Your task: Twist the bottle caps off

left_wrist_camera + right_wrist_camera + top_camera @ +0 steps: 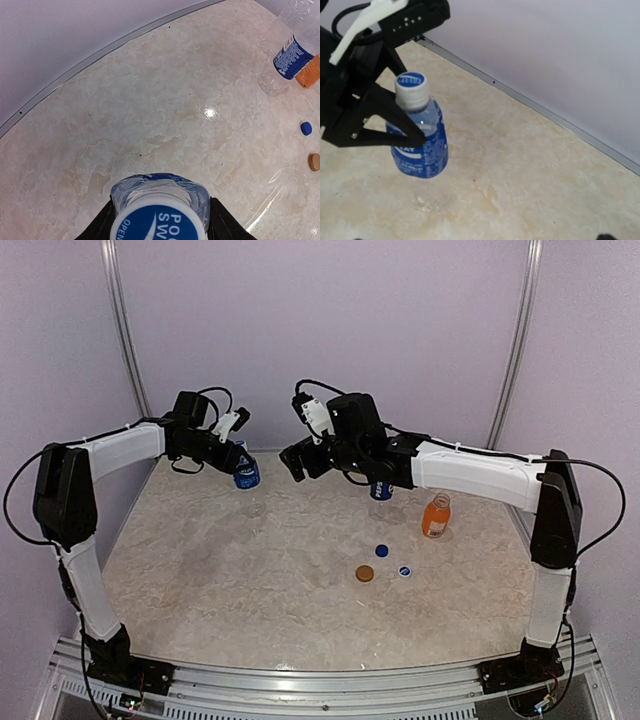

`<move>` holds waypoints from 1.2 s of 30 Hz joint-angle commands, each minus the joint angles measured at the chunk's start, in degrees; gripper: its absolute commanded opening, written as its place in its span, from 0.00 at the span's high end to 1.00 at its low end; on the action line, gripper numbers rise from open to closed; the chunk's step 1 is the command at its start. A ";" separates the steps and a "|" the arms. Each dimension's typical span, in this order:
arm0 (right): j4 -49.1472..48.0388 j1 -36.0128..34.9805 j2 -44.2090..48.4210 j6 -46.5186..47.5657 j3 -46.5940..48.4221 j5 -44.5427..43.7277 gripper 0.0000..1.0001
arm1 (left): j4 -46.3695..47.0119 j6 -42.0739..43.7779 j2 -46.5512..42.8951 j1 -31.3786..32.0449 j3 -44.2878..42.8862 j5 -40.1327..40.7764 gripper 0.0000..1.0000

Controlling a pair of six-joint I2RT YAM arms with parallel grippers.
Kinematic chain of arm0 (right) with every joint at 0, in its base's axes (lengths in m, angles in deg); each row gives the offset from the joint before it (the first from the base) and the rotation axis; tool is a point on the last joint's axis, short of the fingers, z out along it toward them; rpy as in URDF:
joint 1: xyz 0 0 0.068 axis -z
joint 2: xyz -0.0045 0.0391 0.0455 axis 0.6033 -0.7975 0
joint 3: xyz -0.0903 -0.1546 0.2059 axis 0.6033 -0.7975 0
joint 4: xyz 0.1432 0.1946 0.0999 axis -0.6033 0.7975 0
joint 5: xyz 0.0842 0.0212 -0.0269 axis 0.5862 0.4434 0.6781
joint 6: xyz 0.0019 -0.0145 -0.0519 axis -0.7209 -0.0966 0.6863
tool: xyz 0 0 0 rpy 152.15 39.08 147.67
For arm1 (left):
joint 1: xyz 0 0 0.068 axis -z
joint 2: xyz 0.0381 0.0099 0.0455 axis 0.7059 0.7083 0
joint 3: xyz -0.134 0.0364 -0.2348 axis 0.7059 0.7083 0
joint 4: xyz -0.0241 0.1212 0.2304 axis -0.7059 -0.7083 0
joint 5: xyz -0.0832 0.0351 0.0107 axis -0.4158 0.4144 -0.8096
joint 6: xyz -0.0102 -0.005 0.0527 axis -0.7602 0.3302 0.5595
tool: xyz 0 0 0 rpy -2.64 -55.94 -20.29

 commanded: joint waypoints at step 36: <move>-22.51 -10.61 1.52 8.14 -9.26 22.67 0.01 | -45.18 3.68 -30.25 11.08 -15.68 -12.99 0.66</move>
